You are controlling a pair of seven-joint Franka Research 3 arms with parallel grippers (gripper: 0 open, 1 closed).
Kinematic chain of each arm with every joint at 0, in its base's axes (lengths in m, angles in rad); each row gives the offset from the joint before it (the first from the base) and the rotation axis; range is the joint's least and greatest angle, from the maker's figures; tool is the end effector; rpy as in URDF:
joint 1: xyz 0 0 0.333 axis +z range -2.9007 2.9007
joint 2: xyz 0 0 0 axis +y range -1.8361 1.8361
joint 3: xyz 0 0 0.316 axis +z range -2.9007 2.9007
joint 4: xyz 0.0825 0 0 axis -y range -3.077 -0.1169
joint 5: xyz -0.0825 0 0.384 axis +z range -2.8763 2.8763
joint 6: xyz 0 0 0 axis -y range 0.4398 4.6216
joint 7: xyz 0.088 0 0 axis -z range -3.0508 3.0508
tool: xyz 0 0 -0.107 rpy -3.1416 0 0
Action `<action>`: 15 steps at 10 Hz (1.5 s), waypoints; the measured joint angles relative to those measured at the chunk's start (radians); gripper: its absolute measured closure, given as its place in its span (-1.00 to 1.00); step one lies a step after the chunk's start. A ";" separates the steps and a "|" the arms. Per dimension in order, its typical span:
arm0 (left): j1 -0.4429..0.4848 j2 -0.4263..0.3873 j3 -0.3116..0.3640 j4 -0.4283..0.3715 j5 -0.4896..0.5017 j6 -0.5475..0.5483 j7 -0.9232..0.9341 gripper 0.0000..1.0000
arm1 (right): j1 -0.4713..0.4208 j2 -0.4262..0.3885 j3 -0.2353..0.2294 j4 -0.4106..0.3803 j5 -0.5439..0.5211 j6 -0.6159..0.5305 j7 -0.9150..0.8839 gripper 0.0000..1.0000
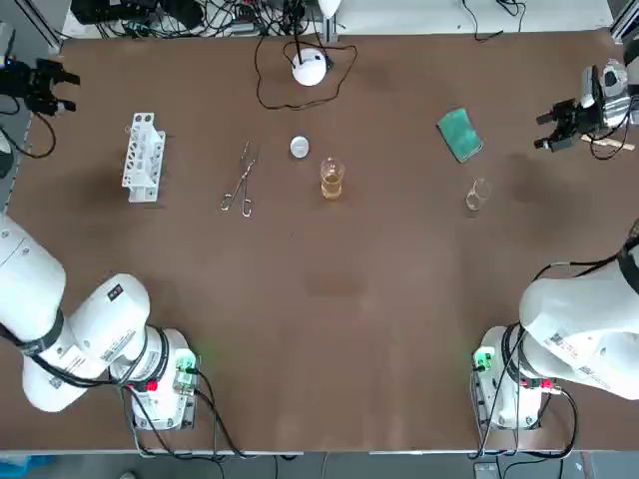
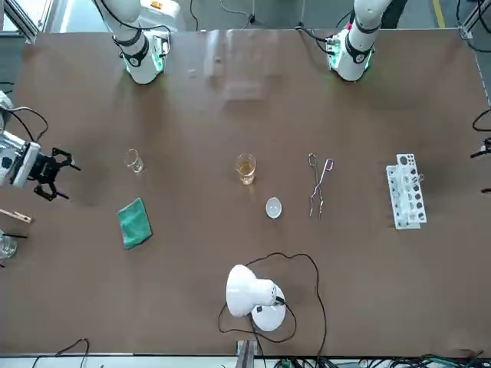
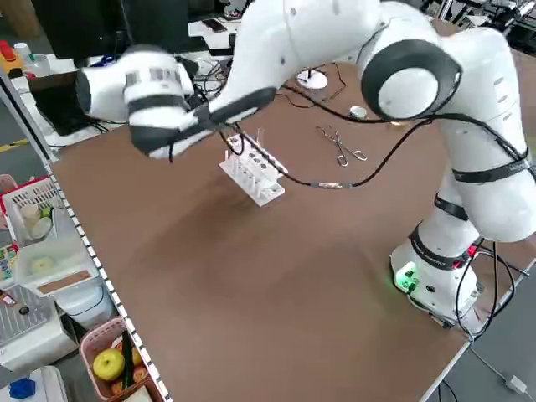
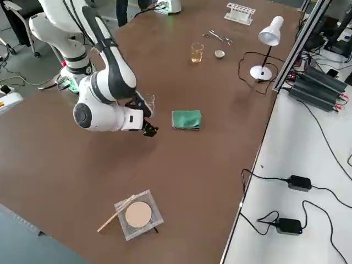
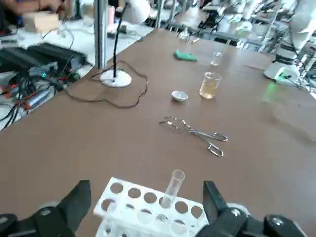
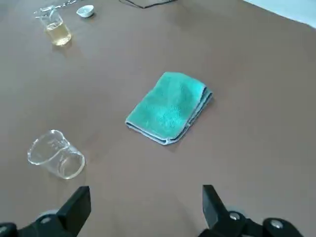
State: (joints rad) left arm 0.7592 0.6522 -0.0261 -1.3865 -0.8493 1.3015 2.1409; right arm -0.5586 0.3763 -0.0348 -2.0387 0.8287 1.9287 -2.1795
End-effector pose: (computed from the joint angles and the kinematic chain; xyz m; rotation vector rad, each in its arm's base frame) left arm 0.5445 0.3672 0.3361 1.7148 -1.3203 0.9451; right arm 0.4881 -0.2673 0.2431 -2.1166 -1.2760 -0.7536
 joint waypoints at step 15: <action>-0.007 0.244 -0.056 -0.139 -0.113 -0.066 0.315 -0.89 | -0.075 0.216 0.010 -0.178 0.052 -0.119 -0.495 -1.00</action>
State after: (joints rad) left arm 0.7527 0.8957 -0.0818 -1.5253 -0.9627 1.2356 2.4557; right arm -0.6332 0.5919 -0.0249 -2.2170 0.8805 1.8097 -2.6740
